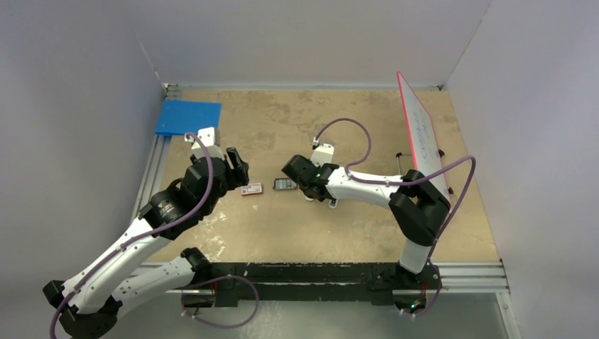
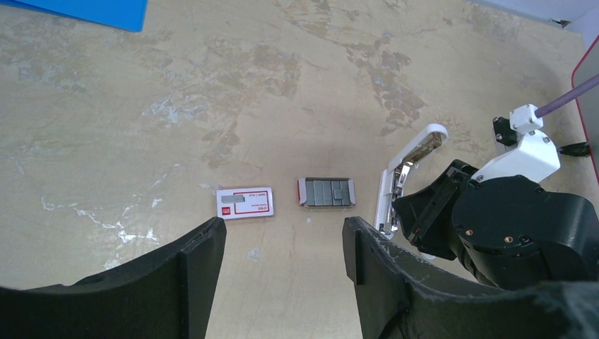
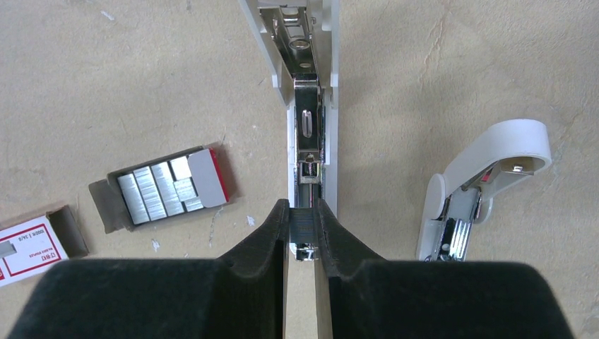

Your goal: Load the staples into the stapler

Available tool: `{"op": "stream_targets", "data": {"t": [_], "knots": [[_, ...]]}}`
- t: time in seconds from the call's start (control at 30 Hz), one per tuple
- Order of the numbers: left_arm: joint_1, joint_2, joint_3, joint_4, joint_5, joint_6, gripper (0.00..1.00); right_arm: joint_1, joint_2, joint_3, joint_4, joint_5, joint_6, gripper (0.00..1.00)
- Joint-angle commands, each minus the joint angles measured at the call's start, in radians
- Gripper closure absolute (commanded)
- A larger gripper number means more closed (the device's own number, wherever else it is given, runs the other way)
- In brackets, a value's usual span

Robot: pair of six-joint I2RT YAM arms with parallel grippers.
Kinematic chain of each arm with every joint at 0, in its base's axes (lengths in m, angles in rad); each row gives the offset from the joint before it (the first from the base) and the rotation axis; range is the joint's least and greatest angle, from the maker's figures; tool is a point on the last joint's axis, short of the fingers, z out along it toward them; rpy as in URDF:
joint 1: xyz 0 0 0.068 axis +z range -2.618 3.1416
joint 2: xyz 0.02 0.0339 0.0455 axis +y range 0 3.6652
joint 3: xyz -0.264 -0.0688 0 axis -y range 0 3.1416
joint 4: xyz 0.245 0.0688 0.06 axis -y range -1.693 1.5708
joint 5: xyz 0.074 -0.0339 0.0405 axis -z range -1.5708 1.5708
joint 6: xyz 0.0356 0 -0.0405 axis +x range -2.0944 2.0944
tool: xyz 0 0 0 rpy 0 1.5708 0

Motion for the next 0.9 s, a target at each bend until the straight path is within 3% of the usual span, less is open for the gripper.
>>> {"op": "stream_targets", "data": {"t": [0.0, 0.87], "knots": [[0.005, -0.003, -0.009, 0.036, -0.002, 0.020, 0.39, 0.002, 0.011, -0.002, -0.004, 0.034, 0.008, 0.86], [0.005, -0.006, -0.008, 0.032, -0.003, 0.019, 0.38, 0.003, 0.020, -0.018, -0.006, 0.042, 0.022, 0.86]]}}
